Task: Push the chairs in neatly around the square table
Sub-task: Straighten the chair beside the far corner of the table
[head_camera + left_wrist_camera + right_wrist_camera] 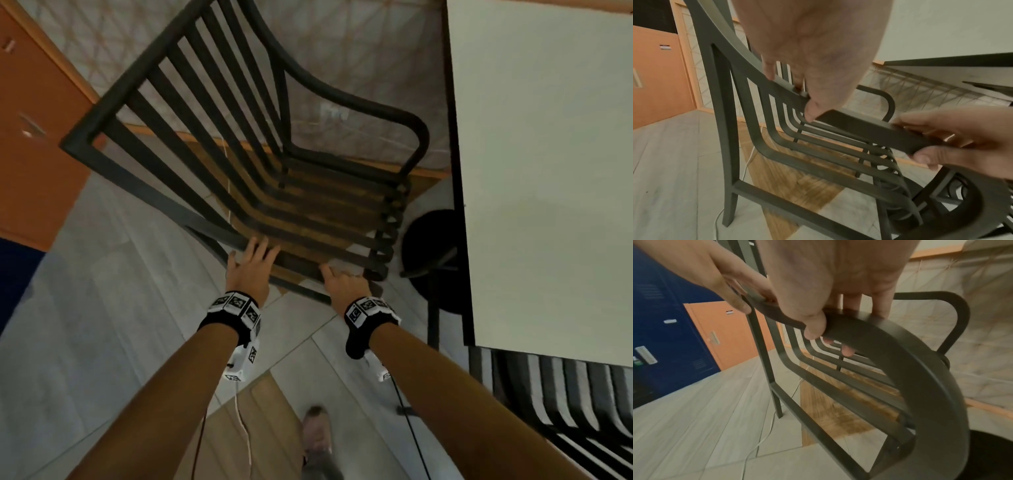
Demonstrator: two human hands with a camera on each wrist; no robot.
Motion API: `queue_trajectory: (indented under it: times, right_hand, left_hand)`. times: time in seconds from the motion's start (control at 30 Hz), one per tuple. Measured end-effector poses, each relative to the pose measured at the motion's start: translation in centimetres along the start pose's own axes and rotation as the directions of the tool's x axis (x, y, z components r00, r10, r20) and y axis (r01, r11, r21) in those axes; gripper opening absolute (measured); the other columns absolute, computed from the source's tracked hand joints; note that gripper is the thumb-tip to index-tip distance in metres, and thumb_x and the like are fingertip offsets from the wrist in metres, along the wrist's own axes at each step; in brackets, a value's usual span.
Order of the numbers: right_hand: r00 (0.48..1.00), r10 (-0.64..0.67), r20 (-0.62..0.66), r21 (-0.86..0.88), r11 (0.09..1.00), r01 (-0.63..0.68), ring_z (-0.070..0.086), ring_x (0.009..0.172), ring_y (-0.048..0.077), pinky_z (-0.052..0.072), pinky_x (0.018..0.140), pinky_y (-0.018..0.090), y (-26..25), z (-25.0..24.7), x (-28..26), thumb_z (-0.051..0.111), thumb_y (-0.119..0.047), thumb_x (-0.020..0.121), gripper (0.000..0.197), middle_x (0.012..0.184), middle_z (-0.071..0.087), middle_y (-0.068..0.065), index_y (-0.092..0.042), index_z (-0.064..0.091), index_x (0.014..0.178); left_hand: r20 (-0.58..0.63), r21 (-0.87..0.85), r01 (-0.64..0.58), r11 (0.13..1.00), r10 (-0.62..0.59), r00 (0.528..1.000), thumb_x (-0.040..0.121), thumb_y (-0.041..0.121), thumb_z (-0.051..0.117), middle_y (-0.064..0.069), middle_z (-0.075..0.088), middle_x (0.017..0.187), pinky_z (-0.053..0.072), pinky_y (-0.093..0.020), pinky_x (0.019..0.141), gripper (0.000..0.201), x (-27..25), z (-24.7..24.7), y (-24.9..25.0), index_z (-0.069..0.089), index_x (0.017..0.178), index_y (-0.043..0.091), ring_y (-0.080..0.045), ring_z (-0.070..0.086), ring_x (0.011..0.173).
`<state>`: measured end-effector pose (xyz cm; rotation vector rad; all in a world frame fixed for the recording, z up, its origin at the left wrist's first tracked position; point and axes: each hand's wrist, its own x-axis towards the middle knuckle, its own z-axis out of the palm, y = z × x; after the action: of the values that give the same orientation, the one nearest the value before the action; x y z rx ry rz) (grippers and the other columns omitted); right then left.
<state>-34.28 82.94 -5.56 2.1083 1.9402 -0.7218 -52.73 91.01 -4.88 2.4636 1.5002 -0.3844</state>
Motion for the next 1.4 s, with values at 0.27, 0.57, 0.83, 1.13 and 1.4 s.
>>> queue_trajectory:
  times: [0.27, 0.57, 0.83, 1.13, 1.4]
  right_hand:
    - [0.978, 0.203, -0.038, 0.041, 0.979, -0.201, 0.047, 0.119, 0.035, 0.036, 0.1, 0.058, 3.8, 1.1, -3.2, 0.052, -0.015, 0.086, 0.054, 0.134, 0.048, 0.011, -0.023, 0.03, 0.134]
    - [0.933, 0.357, -0.057, -0.009, 0.934, -0.358, 0.039, 0.127, 0.035, 0.019, 0.112, 0.062, 8.0, 0.7, -6.6, 0.049, -0.01, 0.087, 0.059, 0.138, 0.046, 0.01, -0.029, 0.028, 0.138]
    - [0.903, 0.423, -0.081, 0.074, 0.906, -0.417, 0.03, 0.131, 0.041, 0.017, 0.109, 0.069, 8.3, -0.7, -3.9, 0.054, -0.008, 0.085, 0.06, 0.139, 0.044, 0.012, -0.031, 0.032, 0.136]
    - [0.872, 0.471, -0.129, 0.113, 0.881, -0.459, 0.033, 0.128, 0.042, 0.021, 0.107, 0.068, 8.8, -1.9, -1.6, 0.065, -0.004, 0.079, 0.062, 0.133, 0.048, 0.013, -0.027, 0.04, 0.13]
    - [0.879, 0.47, -0.078, 0.165, 0.876, -0.454, 0.031, 0.13, 0.044, 0.018, 0.11, 0.067, 7.5, -1.6, -3.8, 0.05, -0.004, 0.088, 0.05, 0.138, 0.045, 0.015, -0.025, 0.039, 0.132]
  left_hand:
    - [-0.064, 0.071, -0.026, 0.997, 0.03, 0.997, 0.075, 0.0, 0.068, -0.001, 0.052, 0.131, -0.003, -0.076, 0.11, 0.061, -1.1, -1.1, 4.0, 0.052, 0.127, 0.028, -0.026, 0.04, 0.135]
    - [-0.169, 0.124, -0.076, 0.989, 0.096, 0.981, 0.057, -0.003, 0.081, -0.004, 0.063, 0.107, 0.011, -0.087, 0.096, 0.062, -2.8, -0.6, 5.4, 0.07, 0.11, 0.026, -0.029, 0.062, 0.101]
    - [-0.088, 0.093, -0.022, 0.995, 0.031, 0.996, 0.073, 0.002, 0.071, -0.004, 0.057, 0.12, -0.002, -0.087, 0.097, 0.046, 0.3, -2.6, 6.4, 0.069, 0.111, 0.028, -0.031, 0.053, 0.116]
    - [-0.098, 0.098, 0.03, 0.995, -0.02, 0.995, 0.076, 0.002, 0.069, -0.002, 0.054, 0.117, -0.009, -0.084, 0.098, 0.043, 2.5, -4.1, 7.5, 0.069, 0.108, 0.031, -0.027, 0.051, 0.119]
    - [-0.076, 0.085, 0.072, 0.994, -0.066, 0.995, 0.076, 0.004, 0.069, 0.001, 0.059, 0.114, -0.009, -0.082, 0.1, 0.036, 0.4, -4.1, 7.8, 0.072, 0.1, 0.031, -0.023, 0.052, 0.119]
